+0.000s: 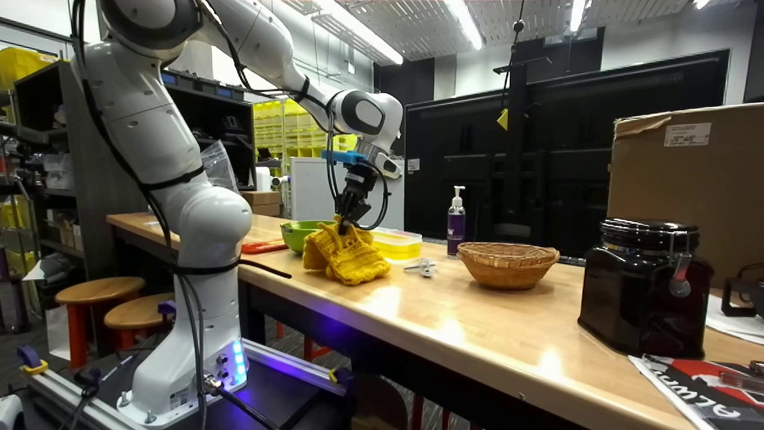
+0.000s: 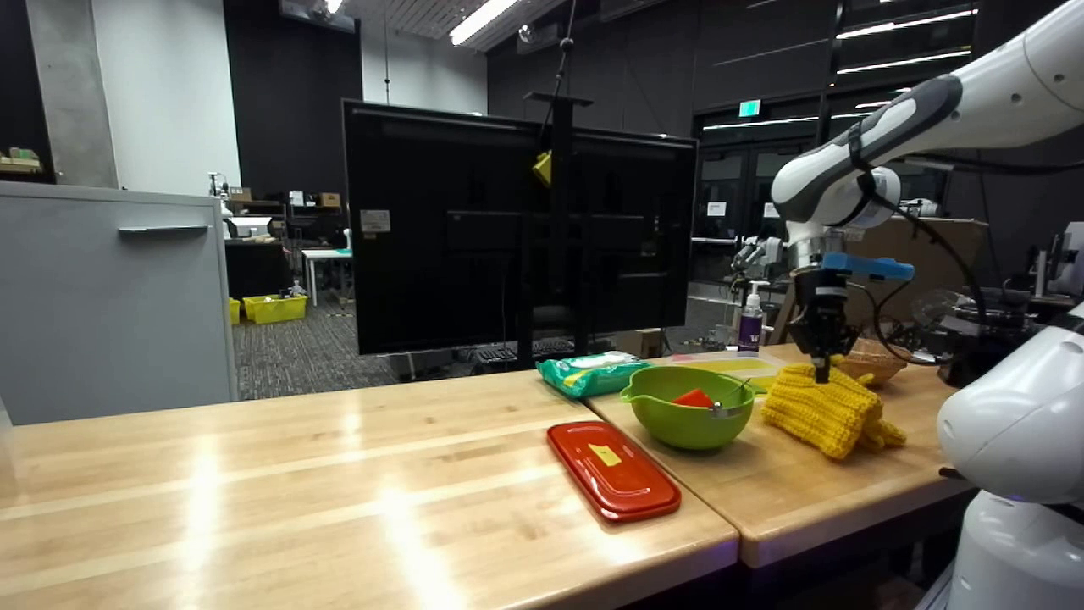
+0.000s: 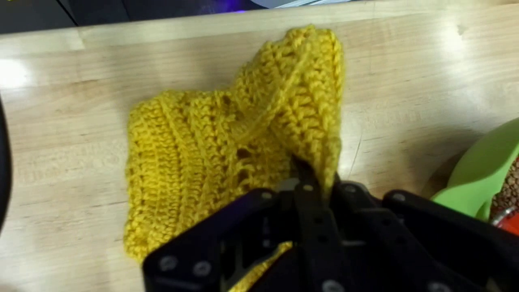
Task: Put the cloth in the bowl
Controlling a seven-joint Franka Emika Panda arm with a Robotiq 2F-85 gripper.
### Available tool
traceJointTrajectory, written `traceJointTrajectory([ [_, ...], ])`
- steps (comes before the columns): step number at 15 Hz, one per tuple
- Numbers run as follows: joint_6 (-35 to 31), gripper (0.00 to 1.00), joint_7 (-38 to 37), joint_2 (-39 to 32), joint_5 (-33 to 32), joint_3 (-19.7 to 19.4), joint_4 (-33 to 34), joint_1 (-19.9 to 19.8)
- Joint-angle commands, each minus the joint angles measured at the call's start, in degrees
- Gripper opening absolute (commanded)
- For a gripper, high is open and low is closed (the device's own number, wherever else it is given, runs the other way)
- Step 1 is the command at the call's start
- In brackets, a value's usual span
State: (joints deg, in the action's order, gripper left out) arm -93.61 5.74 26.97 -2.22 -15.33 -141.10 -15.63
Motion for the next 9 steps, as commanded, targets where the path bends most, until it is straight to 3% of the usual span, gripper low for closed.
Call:
traceJointTrajectory([
  [1, 5.1, 0.02, -2.3, 2.0, -1.4, 1.3, 4.0, -0.2],
  [9, 12.6, 0.02, -4.7, 1.1, -2.1, 2.6, 13.7, 0.6],
])
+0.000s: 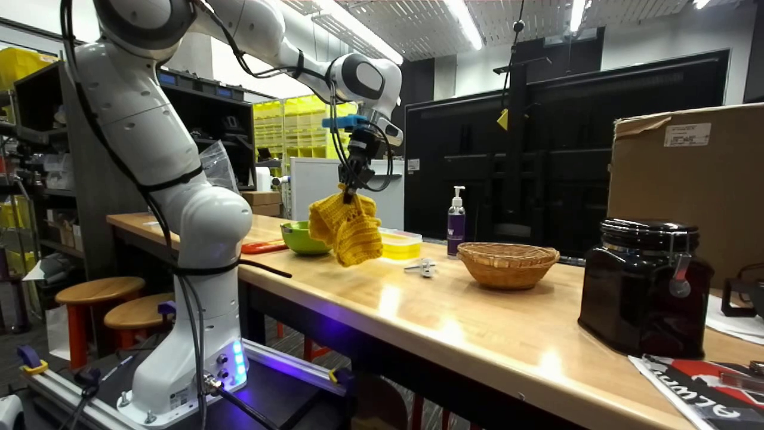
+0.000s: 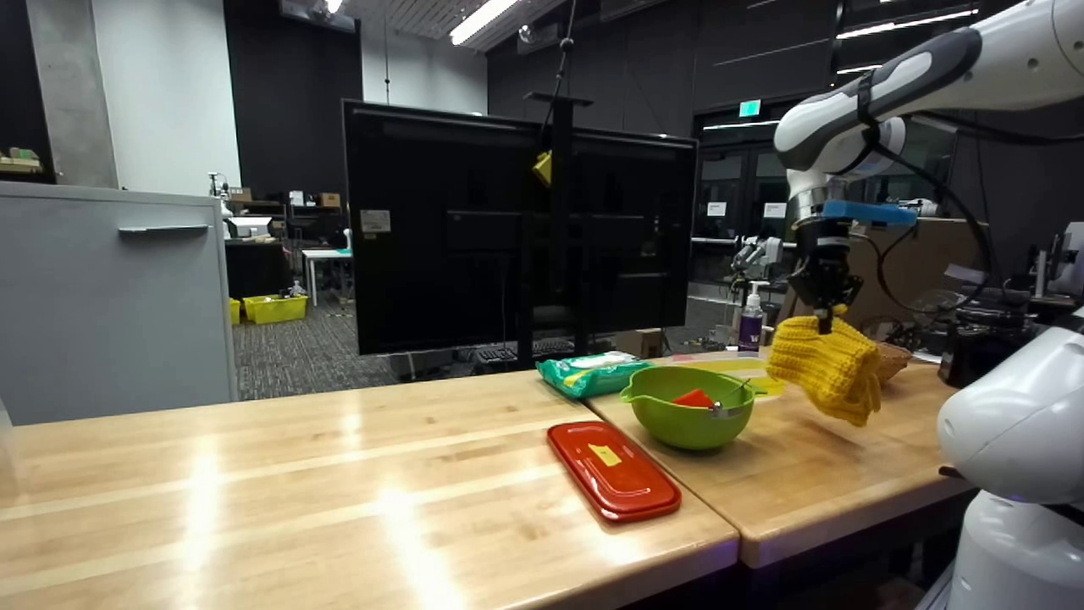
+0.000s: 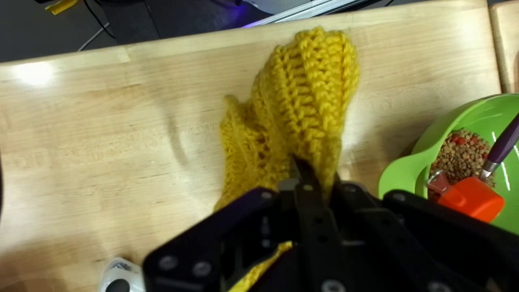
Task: Put the cloth in the bowl
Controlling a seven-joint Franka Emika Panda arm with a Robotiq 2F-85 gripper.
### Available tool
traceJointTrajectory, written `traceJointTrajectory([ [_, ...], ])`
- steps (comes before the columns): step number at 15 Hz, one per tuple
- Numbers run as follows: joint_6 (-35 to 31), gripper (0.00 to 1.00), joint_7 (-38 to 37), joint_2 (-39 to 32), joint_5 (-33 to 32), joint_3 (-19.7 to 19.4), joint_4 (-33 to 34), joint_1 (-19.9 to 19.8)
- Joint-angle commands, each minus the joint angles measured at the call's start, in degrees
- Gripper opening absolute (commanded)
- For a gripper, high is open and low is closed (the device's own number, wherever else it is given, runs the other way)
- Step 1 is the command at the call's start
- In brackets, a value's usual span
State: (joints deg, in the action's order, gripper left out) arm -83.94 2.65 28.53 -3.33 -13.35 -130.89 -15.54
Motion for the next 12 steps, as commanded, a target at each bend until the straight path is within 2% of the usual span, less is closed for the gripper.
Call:
traceJointTrajectory([
  [1, 3.7, 0.02, -1.6, -0.9, -0.7, 0.7, 4.7, 0.7],
  [6, 5.8, 0.02, -2.1, -3.8, 0.9, 0.9, 10.1, 2.2],
  [12, 5.7, 0.02, -8.9, -10.1, 10.4, 2.2, 18.4, 4.6],
])
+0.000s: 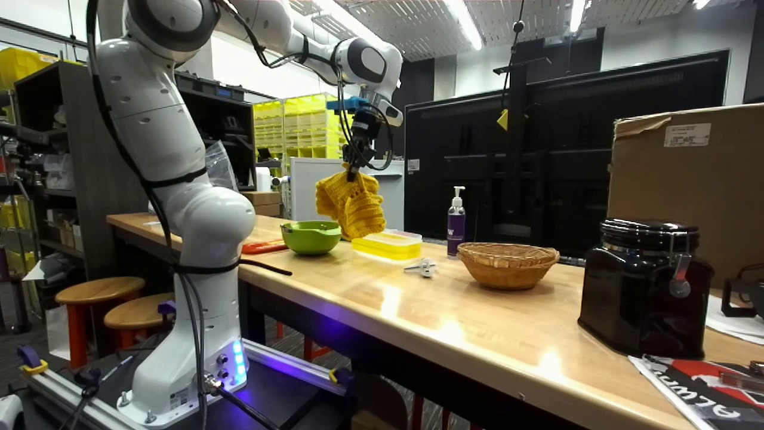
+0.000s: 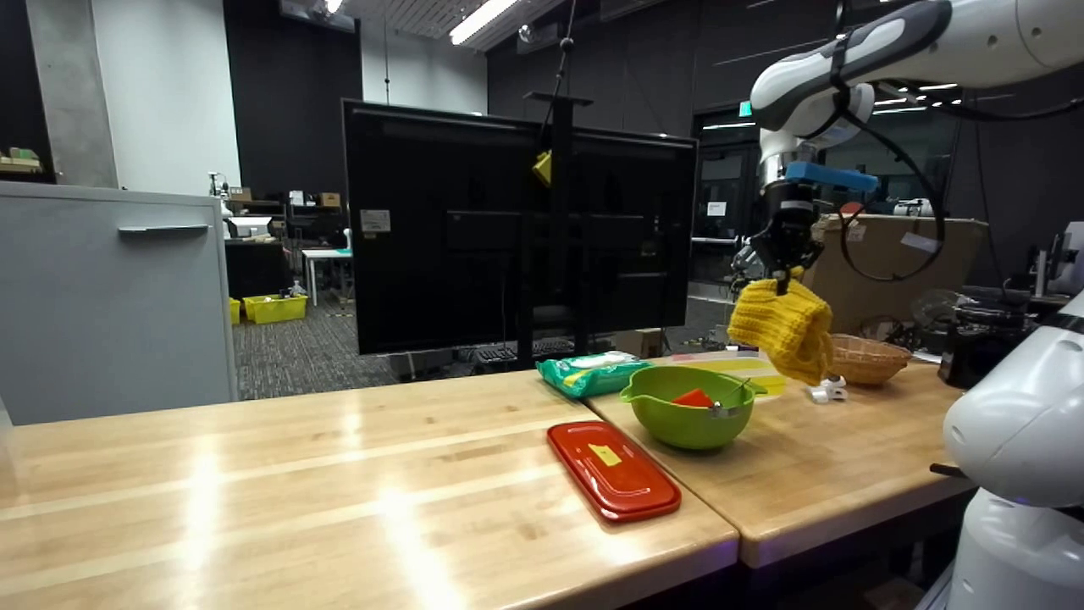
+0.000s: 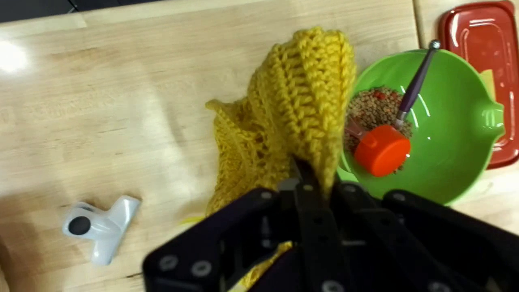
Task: Put the cloth in the bowl
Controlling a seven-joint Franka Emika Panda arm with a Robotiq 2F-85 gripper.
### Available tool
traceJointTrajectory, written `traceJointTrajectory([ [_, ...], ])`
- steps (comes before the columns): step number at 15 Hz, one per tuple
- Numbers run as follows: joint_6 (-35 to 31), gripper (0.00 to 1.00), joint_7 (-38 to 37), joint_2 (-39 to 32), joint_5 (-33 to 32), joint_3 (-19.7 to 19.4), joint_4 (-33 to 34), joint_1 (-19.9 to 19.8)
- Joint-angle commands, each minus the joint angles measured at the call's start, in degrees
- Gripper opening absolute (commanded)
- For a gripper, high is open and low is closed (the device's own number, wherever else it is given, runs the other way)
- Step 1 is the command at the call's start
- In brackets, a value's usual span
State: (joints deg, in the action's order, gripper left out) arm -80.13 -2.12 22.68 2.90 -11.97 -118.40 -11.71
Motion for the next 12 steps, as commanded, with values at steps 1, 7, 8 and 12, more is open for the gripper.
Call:
traceJointTrajectory([
  [1, 1.6, 0.02, -5.9, -5.5, 5.9, 1.1, 7.2, 0.9],
  [7, 5.4, 0.02, -11.8, -17.0, 9.7, 0.8, 21.8, 0.9],
  [8, 6.0, 0.02, -11.9, -19.0, 9.9, 0.7, 24.4, 0.8],
  [12, 3.7, 0.02, -14.3, -25.3, 14.5, -0.4, 31.6, -0.2],
])
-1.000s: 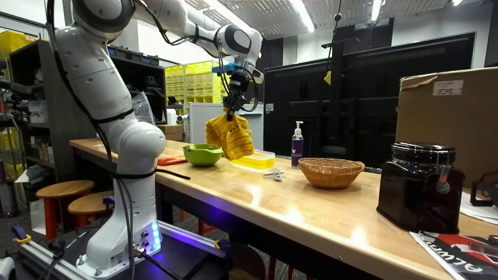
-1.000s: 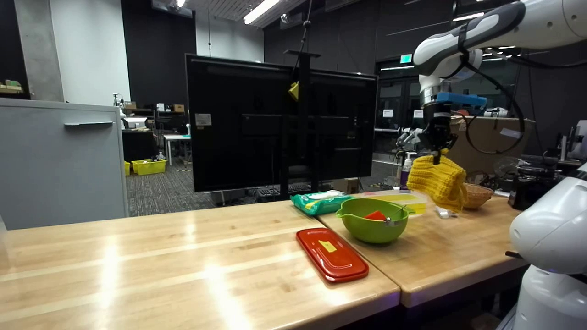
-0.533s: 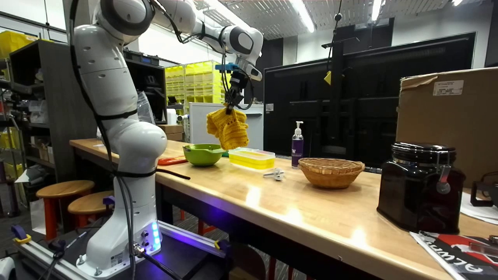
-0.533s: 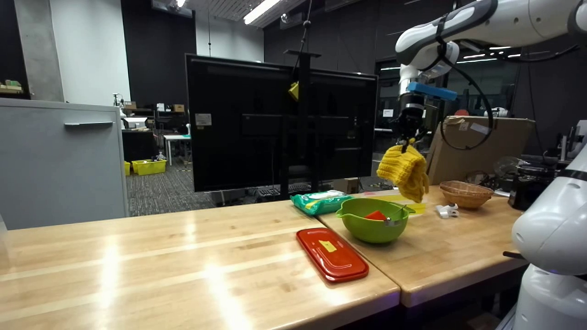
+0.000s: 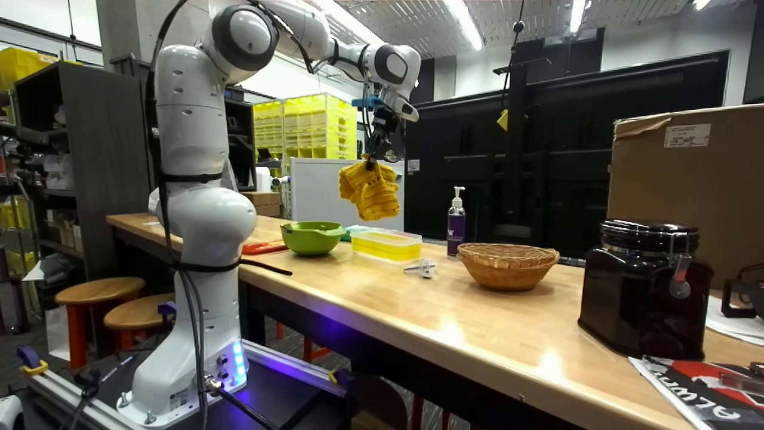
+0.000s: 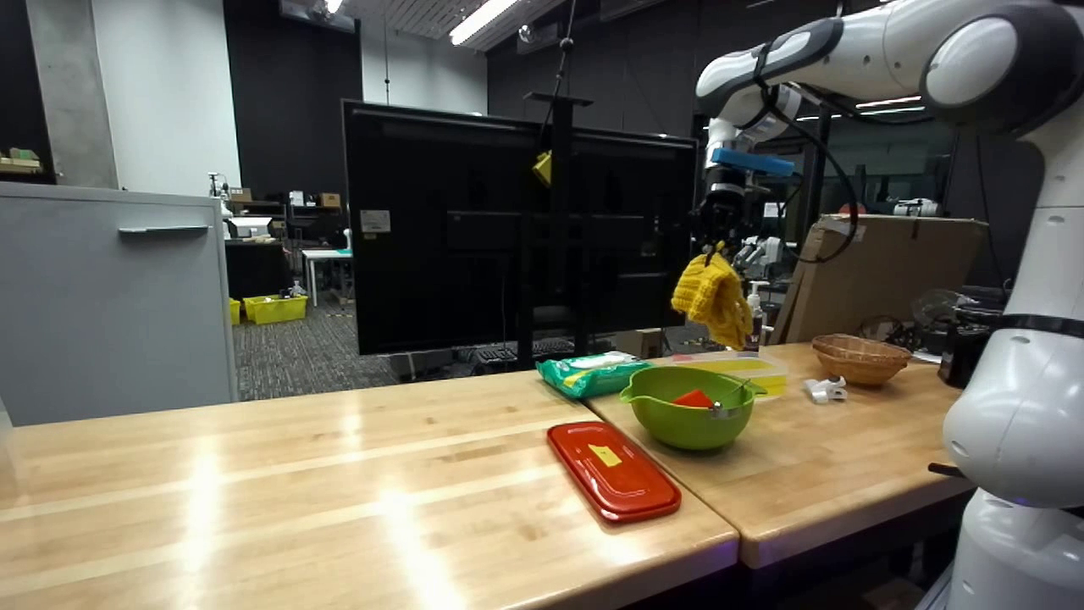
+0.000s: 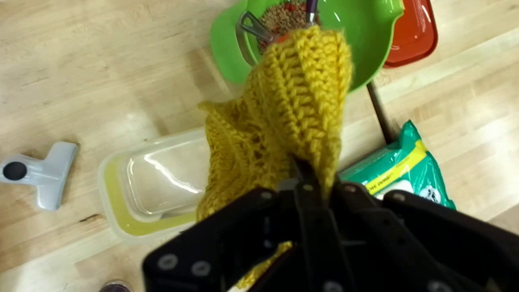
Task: Put the cloth in the bowl
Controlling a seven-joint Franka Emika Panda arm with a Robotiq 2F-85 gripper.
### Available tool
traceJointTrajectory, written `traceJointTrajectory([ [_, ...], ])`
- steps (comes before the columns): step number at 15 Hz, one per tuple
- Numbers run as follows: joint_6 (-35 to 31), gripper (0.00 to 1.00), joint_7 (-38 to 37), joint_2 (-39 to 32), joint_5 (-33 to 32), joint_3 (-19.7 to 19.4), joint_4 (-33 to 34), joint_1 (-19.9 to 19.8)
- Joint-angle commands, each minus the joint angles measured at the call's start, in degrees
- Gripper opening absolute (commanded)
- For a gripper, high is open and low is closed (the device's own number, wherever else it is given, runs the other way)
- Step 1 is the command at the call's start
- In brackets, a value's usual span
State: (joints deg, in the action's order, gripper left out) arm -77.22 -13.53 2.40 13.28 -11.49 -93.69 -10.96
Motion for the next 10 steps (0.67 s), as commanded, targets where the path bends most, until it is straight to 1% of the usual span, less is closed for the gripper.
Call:
traceJointTrajectory([
  [1, -0.1, 0.02, -4.0, -6.1, 6.1, -1.0, 7.9, -1.2],
  [3, -3.7, 0.02, -8.0, -7.2, 10.1, -1.2, 8.1, -1.7],
  [6, -10.3, 0.02, -15.2, -6.3, 13.9, -1.2, 5.5, -1.7],
  [10, -18.0, 0.02, -26.4, -2.6, 13.3, -0.9, -0.1, -0.9],
])
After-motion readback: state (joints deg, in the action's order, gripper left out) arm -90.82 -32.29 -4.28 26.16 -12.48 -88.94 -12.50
